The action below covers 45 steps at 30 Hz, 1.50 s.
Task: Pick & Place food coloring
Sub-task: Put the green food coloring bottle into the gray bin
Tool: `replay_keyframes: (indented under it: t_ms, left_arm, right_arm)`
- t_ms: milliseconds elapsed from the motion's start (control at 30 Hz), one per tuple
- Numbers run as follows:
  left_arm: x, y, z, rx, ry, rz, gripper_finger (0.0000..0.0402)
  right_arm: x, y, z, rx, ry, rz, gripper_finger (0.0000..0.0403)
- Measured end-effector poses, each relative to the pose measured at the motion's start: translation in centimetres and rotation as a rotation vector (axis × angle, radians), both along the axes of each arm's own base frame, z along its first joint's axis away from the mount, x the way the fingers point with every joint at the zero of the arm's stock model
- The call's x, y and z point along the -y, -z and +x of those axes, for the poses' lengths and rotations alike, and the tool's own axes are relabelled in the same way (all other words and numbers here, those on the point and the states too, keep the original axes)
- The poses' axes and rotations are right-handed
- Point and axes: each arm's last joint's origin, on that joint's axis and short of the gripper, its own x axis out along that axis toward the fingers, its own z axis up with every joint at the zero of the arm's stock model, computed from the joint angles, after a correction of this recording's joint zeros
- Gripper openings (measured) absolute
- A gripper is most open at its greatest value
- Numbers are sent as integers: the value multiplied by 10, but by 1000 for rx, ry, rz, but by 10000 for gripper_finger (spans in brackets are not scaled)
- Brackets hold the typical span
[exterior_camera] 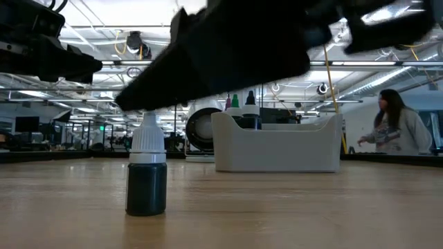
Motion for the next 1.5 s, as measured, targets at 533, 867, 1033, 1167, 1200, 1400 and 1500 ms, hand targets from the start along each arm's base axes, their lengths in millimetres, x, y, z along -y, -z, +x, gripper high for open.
replay_keyframes:
  t_ms: [533,867,1033,1167,1200,1400,1500]
  left_arm:
    - [0,0,0,-11,-4,-58,58]
    - [0,0,0,-11,-4,-55,58]
    - [0,0,0,-10,-3,-46,58]
    - [0,0,0,-8,-3,-35,58]
    - [0,0,0,-6,-2,-33,58]
    - [0,0,0,-4,-3,-44,58]
    - [0,0,0,-3,-3,-45,58]
  right_arm:
    - [3,14,-2,-45,-25,8,123]
    - [8,16,-1,-61,2,23,101]
    - [8,16,-1,-63,1,25,88]
    - [8,16,-1,-62,1,25,81]
    - [8,16,-1,-60,3,29,79]
    - [8,15,0,-55,17,51,51]
    - [7,14,0,-45,17,56,42]
